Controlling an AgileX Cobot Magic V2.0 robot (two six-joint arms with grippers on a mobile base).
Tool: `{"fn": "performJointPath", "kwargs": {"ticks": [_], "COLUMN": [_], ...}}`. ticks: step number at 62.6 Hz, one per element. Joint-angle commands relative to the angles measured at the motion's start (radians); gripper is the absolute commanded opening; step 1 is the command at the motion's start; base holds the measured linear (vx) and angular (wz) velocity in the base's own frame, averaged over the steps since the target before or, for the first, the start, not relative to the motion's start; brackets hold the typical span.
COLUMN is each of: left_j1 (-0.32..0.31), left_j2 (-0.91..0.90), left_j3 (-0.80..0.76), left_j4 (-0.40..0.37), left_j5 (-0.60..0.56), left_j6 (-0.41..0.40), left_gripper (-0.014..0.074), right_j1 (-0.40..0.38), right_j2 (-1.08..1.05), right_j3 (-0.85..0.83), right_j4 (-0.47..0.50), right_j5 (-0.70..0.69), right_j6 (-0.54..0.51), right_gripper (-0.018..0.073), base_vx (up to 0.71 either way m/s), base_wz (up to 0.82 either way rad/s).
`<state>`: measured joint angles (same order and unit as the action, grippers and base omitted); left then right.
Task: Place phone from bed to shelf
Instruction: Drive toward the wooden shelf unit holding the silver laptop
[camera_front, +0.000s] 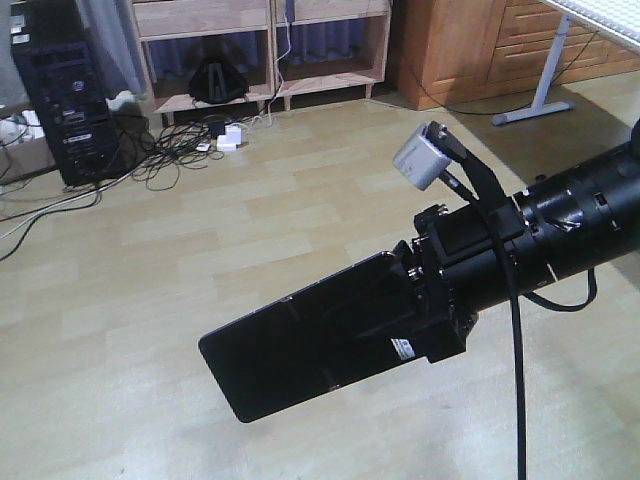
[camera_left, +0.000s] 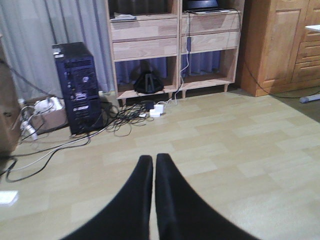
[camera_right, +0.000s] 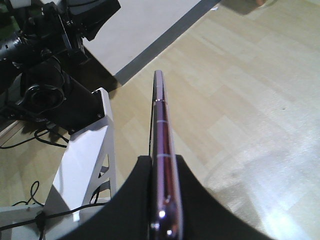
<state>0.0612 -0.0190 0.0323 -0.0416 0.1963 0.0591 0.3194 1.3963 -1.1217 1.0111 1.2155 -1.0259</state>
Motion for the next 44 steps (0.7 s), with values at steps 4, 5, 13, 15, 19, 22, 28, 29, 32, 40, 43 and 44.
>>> {"fn": "performJointPath", "kwargs": {"ticks": [4, 5, 13, 15, 19, 22, 28, 29, 32, 40, 43, 44], "left_j1": [0.000, 0.000, 0.000, 0.000, 0.000, 0.000, 0.000, 0.000, 0.000, 0.000, 0.000, 0.000], "left_j2": [-0.008, -0.008, -0.008, -0.008, -0.008, -0.008, -0.008, -0.008, -0.008, -0.008, -0.008, -0.008], "left_j3": [0.007, 0.007, 0.007, 0.007, 0.007, 0.007, 0.007, 0.007, 0.007, 0.007, 0.007, 0.007], "left_j4": [-0.009, -0.009, -0.009, -0.009, -0.009, -0.009, -0.009, -0.009, -0.009, -0.009, -0.009, -0.009], "left_j5": [-0.070, -0.070, -0.070, -0.070, -0.070, -0.070, -0.070, -0.070, -0.070, -0.070, -0.070, -0.070], "left_j6": [0.000, 0.000, 0.000, 0.000, 0.000, 0.000, 0.000, 0.000, 0.000, 0.000, 0.000, 0.000], "left_gripper": [0.0001, 0.0001, 0.0001, 0.0001, 0.0001, 0.0001, 0.0001, 0.0001, 0.0001, 0.0001, 0.0001, 0.0001], "right_j1": [0.000, 0.000, 0.000, 0.000, 0.000, 0.000, 0.000, 0.000, 0.000, 0.000, 0.000, 0.000], "right_j2": [-0.034, -0.034, -0.034, -0.034, -0.034, -0.034, -0.034, -0.034, -0.034, -0.034, -0.034, -0.034], "right_j3": [-0.027, -0.027, -0.027, -0.027, -0.027, -0.027, -0.027, -0.027, -0.027, -0.027, -0.027, -0.027], "right_j4": [0.077, 0.077, 0.077, 0.077, 0.077, 0.077, 0.077, 0.077, 0.077, 0.077, 0.077, 0.077], "right_j5": [0.072, 0.072, 0.072, 0.072, 0.072, 0.072, 0.072, 0.072, 0.072, 0.072, 0.072, 0.072], "right_j6": [-0.006, -0.006, -0.006, -0.006, -0.006, -0.006, -0.006, -0.006, -0.006, -0.006, -0.006, -0.006], "right_gripper": [-0.0002, -0.0002, -0.0002, -0.0002, -0.0002, -0.0002, -0.0002, -0.0002, -0.0002, -0.0002, -0.0002, -0.0002], "base_vx": [0.46, 0.46, 0.46, 0.47, 0.48, 0.48, 0.48, 0.48, 0.49, 0.49, 0.49, 0.49], "base_wz": [-0.13, -0.15, -0.17, -0.19, -0.19, -0.19, -0.19, -0.19, -0.19, -0.18, -0.16, -0.15]}}
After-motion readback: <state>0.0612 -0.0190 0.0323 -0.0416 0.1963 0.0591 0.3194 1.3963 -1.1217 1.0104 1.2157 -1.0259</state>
